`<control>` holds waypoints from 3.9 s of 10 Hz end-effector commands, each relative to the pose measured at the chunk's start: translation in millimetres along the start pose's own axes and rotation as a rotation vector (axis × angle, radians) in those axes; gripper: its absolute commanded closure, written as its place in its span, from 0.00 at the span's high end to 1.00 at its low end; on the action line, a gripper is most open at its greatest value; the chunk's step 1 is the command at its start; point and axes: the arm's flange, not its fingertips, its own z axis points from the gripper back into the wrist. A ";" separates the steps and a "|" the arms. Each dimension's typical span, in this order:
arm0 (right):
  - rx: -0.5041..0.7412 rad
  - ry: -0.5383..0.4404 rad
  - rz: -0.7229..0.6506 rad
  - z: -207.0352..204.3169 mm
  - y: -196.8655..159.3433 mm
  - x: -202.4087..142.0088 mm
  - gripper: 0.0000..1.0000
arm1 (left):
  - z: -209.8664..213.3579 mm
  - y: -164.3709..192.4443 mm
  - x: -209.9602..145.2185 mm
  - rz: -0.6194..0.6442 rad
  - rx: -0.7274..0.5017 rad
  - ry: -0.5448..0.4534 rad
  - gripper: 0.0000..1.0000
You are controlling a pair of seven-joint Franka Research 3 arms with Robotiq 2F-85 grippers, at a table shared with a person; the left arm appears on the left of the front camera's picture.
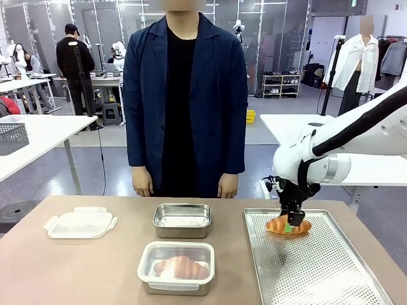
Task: Place the bread into the airtight container.
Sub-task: Pick up a Butter Roll and place it into an empty Airtight Container.
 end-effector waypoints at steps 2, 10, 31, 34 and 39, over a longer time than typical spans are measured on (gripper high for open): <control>0.025 0.032 -0.023 3.8 -6.4 7.7 0.38 | 0.1 -0.6 0.8 -0.003 -0.003 0.001 1.00; -0.141 0.041 -0.061 113.9 3.3 175.2 0.23 | 0.1 -0.6 0.8 -0.003 -0.003 0.001 1.00; -0.028 0.042 -0.100 13.5 -0.6 370.6 1.00 | 0.1 -0.6 0.8 -0.003 -0.003 0.001 1.00; -0.028 0.042 -0.100 13.5 -0.6 370.6 1.00 | 0.1 -0.6 0.8 -0.003 -0.003 0.001 1.00; -0.028 0.042 -0.100 13.5 -0.6 370.6 1.00 | 0.1 -0.6 0.8 -0.003 -0.003 0.001 1.00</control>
